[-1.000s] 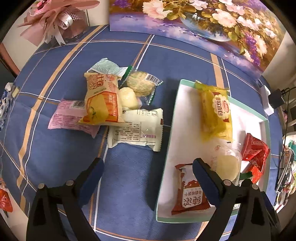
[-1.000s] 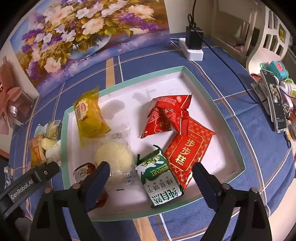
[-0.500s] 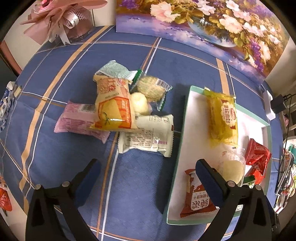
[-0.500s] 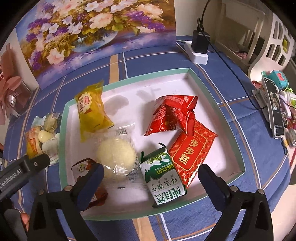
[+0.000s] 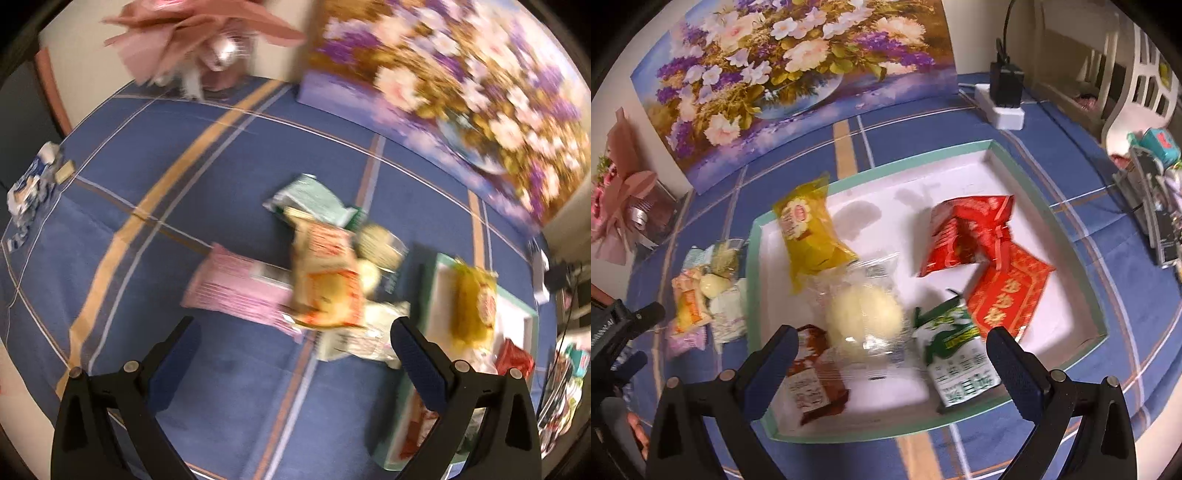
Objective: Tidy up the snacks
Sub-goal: 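Move both tools back toward the remaining snack pile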
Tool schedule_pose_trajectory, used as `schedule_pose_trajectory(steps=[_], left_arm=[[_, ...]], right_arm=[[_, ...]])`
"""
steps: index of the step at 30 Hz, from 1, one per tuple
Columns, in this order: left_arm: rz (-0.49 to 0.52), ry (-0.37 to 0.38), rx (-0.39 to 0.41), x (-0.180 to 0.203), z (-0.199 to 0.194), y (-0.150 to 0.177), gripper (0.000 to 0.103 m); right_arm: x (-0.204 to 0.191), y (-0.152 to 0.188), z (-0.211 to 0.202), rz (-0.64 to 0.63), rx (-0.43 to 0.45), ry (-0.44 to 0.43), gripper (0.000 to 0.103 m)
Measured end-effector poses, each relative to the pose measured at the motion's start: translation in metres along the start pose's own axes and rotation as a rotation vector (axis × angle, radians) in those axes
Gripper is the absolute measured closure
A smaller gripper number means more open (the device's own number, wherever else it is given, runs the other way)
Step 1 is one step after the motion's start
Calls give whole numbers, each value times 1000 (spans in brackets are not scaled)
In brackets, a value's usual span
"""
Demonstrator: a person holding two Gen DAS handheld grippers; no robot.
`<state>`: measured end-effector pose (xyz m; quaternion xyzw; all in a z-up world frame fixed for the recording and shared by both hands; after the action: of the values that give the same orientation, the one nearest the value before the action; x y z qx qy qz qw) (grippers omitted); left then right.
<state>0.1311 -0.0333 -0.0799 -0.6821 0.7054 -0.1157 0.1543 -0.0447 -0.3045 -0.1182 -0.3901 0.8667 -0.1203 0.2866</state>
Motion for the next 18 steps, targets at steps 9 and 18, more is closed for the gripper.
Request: schedule_pose_trajectory(steps=[9, 18], left_arm=[[-125, 5, -51, -53, 14, -12, 1], [-131, 13, -104, -61, 31, -8, 1]], right_arm=[[-48, 10, 11, -56, -17, -52, 0], [-113, 28, 36, -167, -60, -117, 0]])
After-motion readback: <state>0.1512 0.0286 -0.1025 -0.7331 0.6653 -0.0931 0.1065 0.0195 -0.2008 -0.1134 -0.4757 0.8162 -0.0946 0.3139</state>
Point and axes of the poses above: each gripper's, at about its wrist camera, not at the fingertips, and z roughly the way its jaws point, x to its right, y to its underside, the point moved 10 cm from there along z, roughly the way its jaws point, and after that the axes turned 13 degrees about -y, right-handed, at the moved point
